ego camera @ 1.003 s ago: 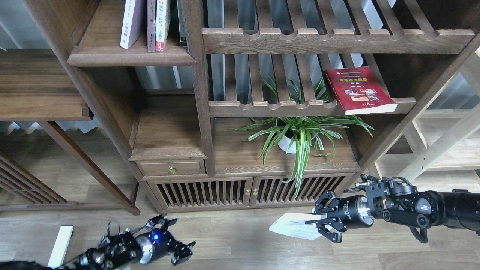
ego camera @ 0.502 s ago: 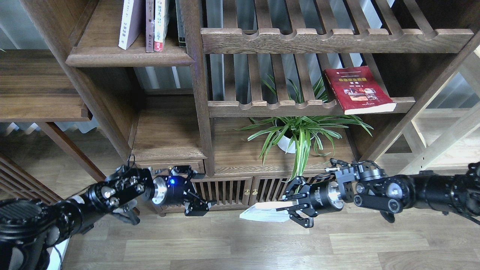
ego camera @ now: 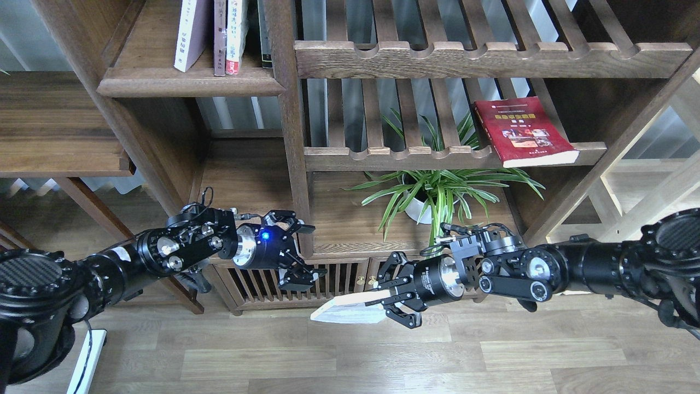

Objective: Organize books on shelf
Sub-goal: 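Bring the book low in front of the shelf toward the left gripper, then pass the book from the right gripper to the left gripper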

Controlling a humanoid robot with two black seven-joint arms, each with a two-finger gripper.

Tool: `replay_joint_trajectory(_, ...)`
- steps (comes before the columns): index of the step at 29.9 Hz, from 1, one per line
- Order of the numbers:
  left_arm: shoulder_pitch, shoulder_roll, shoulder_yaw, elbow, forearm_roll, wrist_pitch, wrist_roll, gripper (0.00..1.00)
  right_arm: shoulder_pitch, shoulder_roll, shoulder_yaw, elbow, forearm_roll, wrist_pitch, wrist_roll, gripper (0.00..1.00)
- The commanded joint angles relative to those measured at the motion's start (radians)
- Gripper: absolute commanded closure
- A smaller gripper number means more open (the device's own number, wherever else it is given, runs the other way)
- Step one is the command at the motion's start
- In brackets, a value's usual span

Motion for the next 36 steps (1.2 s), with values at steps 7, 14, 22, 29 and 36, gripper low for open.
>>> replay_joint_trajectory(7,-0.019,0.0,-0.002,-0.043,0.048,0.0,0.002,0.02,-0.008,-0.022,-0.007,-0.045,-0.007,0.012,0.0,0.91)
replay_joint_trajectory(14,-0.031,0.0,-0.003,-0.109,0.048,0.0,0.002,0.02,-0.048,-0.094,-0.01,-0.082,-0.019,0.02,0.0,0.91)
replay_joint_trajectory(22,-0.032,0.0,0.001,-0.157,0.057,0.0,0.003,0.02,-0.034,-0.121,0.002,-0.084,-0.021,0.066,0.0,0.91)
replay_joint_trajectory(29,-0.029,0.0,0.0,-0.181,0.102,0.0,0.003,0.02,-0.022,-0.161,0.016,-0.036,-0.023,0.066,0.0,0.91)
replay_joint_trajectory(36,-0.023,0.0,0.001,-0.18,0.103,0.0,0.005,0.02,0.013,-0.187,0.042,0.031,-0.023,0.069,0.0,0.91)
